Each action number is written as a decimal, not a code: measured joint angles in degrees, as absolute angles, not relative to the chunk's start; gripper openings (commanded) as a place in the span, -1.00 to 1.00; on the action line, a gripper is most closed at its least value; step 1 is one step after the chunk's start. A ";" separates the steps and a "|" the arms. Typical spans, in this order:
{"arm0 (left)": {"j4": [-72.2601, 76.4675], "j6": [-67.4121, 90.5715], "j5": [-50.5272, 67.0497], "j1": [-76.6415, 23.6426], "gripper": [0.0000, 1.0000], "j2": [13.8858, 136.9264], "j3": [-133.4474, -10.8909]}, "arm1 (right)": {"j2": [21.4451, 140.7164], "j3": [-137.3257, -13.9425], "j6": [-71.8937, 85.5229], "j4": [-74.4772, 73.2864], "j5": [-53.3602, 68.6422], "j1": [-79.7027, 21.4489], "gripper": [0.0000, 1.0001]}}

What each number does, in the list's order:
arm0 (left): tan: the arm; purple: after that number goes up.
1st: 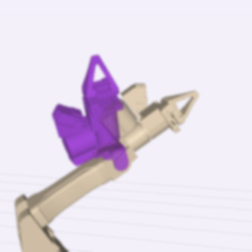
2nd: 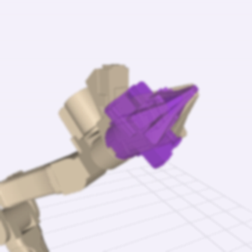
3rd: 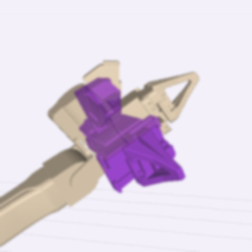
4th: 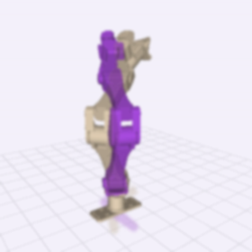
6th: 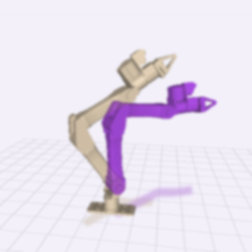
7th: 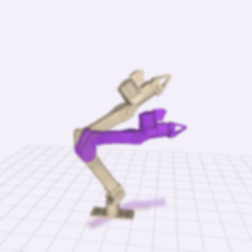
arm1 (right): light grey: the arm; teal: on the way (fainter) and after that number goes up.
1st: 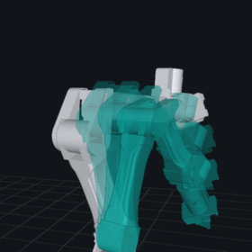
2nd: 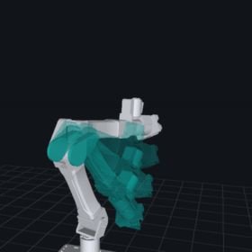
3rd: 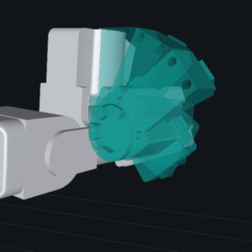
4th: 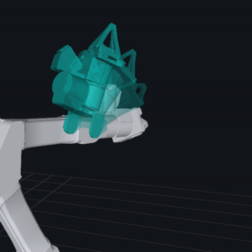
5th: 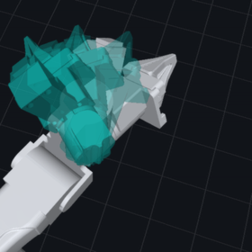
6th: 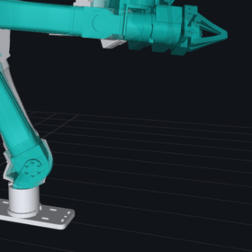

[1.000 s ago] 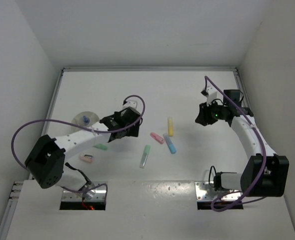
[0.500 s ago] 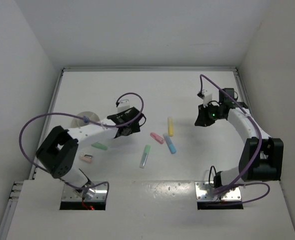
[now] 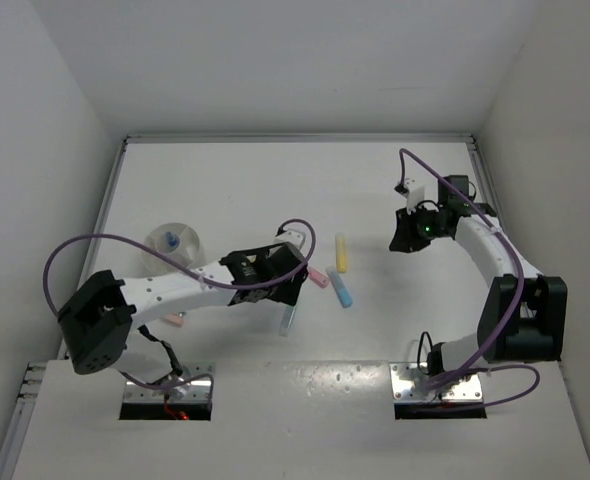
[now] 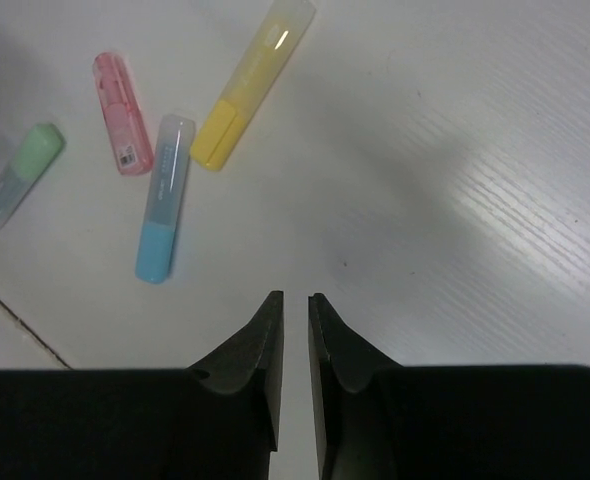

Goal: Sort the stationery into containers
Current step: Grab a piece of stationery with the left arm, then place the stationery into the container

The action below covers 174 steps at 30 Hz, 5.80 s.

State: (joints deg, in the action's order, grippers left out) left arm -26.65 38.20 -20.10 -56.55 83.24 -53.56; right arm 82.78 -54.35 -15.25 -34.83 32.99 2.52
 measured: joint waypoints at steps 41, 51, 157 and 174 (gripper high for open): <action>-26.20 41.23 -32.08 -56.84 -1.00 76.44 -51.33 | 82.54 -54.48 -15.27 -34.92 31.90 2.52 -0.65; -8.67 33.61 -53.28 -32.10 -1.00 36.95 -41.30 | 81.91 -54.78 -15.51 -35.09 32.05 2.52 -0.65; -7.44 32.25 -52.71 -5.65 -0.15 68.29 -42.02 | 80.84 -55.44 -17.87 -37.80 34.44 2.55 -0.62; -9.89 30.48 -49.50 -8.08 -1.00 60.36 -43.77 | 80.27 -55.46 -17.89 -37.82 34.68 2.55 -0.60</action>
